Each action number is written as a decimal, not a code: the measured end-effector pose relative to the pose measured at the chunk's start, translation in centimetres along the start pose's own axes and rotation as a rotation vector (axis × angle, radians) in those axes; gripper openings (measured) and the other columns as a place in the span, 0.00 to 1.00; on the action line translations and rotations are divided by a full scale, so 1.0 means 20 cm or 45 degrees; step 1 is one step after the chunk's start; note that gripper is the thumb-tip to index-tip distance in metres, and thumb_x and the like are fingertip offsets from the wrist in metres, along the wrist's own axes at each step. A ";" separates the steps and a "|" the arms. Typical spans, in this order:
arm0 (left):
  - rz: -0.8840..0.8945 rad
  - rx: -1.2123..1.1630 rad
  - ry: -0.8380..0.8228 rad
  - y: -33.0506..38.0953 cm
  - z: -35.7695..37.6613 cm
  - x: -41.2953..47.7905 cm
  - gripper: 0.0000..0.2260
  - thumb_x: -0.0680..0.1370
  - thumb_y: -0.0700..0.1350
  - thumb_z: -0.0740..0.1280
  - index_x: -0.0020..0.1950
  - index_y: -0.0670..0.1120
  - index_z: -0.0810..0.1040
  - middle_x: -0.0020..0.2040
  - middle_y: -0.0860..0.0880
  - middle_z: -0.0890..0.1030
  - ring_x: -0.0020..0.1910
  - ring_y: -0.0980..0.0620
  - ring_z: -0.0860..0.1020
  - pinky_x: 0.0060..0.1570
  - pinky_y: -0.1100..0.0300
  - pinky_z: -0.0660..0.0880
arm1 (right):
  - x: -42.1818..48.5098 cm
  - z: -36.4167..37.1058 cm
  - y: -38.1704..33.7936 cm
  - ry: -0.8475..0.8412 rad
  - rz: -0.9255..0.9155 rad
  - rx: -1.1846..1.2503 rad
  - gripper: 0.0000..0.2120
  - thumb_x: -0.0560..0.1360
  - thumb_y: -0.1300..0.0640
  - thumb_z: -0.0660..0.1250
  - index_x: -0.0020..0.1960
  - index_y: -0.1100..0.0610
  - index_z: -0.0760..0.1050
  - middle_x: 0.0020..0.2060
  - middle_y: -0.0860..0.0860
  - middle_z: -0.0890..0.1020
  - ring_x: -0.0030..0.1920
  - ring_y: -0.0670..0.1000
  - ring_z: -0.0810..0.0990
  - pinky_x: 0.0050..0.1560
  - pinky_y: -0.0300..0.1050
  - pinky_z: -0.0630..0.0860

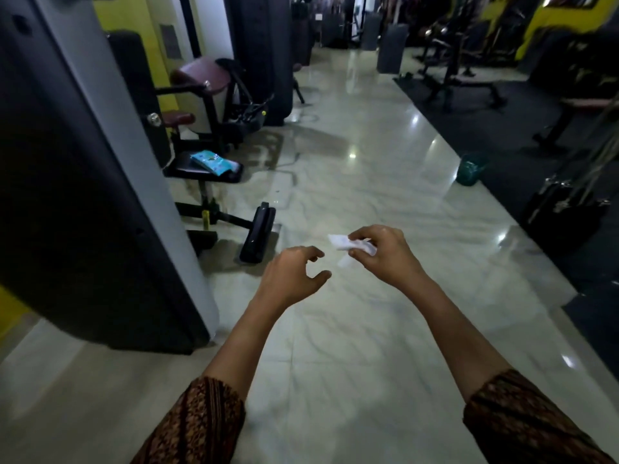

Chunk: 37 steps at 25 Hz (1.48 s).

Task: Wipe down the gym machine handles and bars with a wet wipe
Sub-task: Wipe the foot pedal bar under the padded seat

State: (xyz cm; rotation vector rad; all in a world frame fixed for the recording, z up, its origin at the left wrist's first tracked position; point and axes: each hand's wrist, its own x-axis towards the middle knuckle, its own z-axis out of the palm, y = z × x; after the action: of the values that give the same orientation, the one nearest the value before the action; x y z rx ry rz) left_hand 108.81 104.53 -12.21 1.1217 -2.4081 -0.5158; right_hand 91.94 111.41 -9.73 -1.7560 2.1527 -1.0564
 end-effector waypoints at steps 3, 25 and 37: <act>0.011 0.026 -0.014 0.05 0.06 0.19 0.18 0.73 0.54 0.70 0.61 0.51 0.76 0.55 0.54 0.80 0.52 0.55 0.77 0.46 0.62 0.70 | 0.11 -0.06 0.15 0.013 0.032 0.029 0.11 0.71 0.62 0.70 0.54 0.60 0.80 0.49 0.55 0.82 0.51 0.52 0.78 0.45 0.35 0.68; -0.019 0.025 0.012 -0.24 0.53 2.65 0.20 0.73 0.52 0.70 0.64 0.50 0.74 0.58 0.51 0.78 0.58 0.52 0.74 0.52 0.59 0.70 | 2.40 -0.03 1.24 0.060 0.013 0.025 0.11 0.71 0.63 0.69 0.54 0.63 0.80 0.49 0.57 0.82 0.50 0.53 0.79 0.42 0.30 0.63; -0.220 0.023 0.206 -0.57 0.69 4.18 0.20 0.72 0.51 0.72 0.62 0.49 0.76 0.56 0.50 0.79 0.54 0.50 0.77 0.50 0.58 0.73 | 4.11 0.07 1.73 -0.068 -0.167 0.160 0.11 0.72 0.63 0.69 0.54 0.63 0.80 0.50 0.57 0.83 0.49 0.52 0.80 0.39 0.28 0.65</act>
State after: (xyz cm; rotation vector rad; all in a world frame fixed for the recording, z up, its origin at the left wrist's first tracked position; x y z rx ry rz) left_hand 60.23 34.25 -10.60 1.3341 -2.1939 -0.4398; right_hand 41.32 37.95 -7.77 -1.8657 1.9184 -1.1346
